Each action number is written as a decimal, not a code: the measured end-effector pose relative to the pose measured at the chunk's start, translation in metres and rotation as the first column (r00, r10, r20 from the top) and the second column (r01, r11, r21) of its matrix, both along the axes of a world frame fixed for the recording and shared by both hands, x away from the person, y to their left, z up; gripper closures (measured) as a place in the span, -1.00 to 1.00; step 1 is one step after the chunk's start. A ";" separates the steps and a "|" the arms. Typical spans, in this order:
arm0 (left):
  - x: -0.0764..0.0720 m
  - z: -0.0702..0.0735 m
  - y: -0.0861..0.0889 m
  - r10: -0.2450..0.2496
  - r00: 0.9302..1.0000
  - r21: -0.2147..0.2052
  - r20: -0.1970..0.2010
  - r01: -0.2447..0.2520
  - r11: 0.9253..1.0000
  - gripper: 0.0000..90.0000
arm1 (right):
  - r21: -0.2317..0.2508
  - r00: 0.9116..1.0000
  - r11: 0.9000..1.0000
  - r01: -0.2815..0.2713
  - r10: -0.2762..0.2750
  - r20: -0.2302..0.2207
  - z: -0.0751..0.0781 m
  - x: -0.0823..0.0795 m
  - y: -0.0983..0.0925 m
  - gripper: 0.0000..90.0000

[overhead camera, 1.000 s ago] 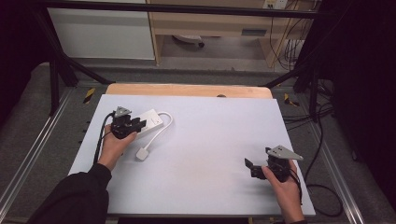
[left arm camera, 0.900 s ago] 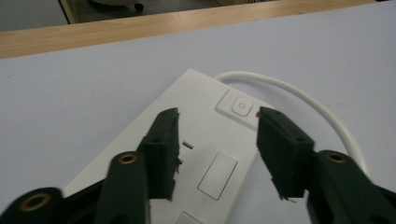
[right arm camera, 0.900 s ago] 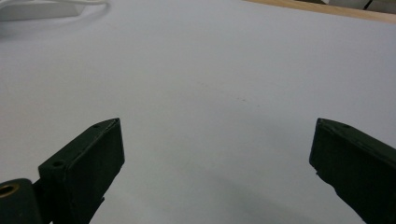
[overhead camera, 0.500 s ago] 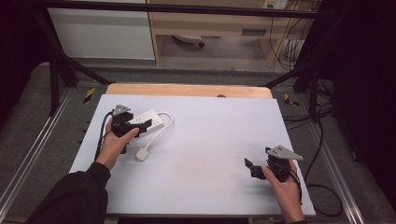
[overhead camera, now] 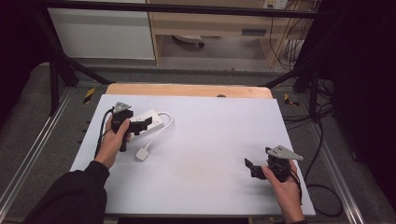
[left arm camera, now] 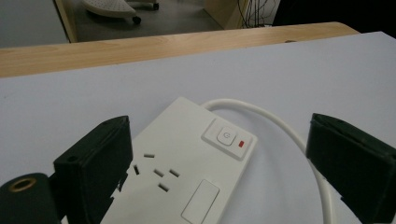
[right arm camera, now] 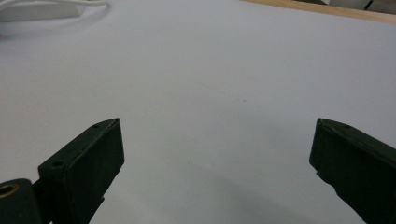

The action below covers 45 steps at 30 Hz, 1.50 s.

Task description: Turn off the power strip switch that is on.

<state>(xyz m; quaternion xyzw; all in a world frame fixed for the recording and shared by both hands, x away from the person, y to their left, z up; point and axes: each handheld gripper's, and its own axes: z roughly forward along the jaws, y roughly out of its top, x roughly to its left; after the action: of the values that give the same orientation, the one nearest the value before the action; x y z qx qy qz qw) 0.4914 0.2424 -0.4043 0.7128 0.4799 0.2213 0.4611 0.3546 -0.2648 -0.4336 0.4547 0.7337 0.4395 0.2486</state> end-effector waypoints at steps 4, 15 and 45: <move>-0.002 0.004 0.000 -0.004 1.000 -0.005 0.002 0.004 1.000 -0.84 | 0.000 1.000 1.000 -0.001 0.001 0.000 0.000 0.000 0.000 -0.92; -0.012 0.015 0.007 0.012 1.000 -0.022 0.001 -0.012 1.000 -0.84 | -0.002 1.000 1.000 -0.010 0.011 0.004 0.000 0.000 0.001 -0.94; -0.063 0.054 0.042 -0.008 0.995 -0.062 0.101 0.015 0.998 -0.86 | -0.011 1.000 1.000 -0.021 0.021 0.000 0.000 0.000 0.002 -0.95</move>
<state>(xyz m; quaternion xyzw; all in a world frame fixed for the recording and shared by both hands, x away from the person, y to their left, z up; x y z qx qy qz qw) 0.4284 0.2839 -0.3507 0.6888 0.4587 0.2391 0.5079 0.3546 -0.2628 -0.4338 0.4455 0.7409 0.4382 0.2463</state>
